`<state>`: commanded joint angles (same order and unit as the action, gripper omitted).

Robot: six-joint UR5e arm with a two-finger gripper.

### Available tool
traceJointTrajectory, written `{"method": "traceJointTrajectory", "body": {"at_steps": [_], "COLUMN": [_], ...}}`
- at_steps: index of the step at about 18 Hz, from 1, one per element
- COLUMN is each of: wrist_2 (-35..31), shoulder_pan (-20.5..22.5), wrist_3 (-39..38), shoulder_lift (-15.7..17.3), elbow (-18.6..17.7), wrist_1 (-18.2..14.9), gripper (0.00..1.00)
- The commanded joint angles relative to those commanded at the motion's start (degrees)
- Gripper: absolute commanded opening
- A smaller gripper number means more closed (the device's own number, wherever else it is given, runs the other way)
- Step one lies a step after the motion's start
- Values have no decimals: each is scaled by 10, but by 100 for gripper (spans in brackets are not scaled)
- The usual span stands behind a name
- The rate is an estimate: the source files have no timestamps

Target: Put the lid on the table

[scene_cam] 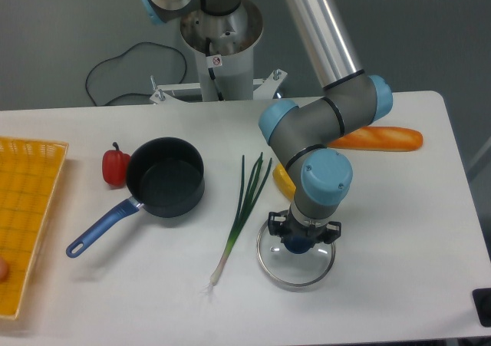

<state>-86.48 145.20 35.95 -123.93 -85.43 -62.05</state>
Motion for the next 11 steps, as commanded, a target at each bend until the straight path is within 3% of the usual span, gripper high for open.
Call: {"method": "traceJointTrajectory", "body": {"at_steps": [11], "wrist_2": [-1], "shoulder_pan": [-1], "wrist_3": [0], "shoulder_lift": [-4], "elbow": [-4], "wrist_1": [6], "gripper": [46]}}
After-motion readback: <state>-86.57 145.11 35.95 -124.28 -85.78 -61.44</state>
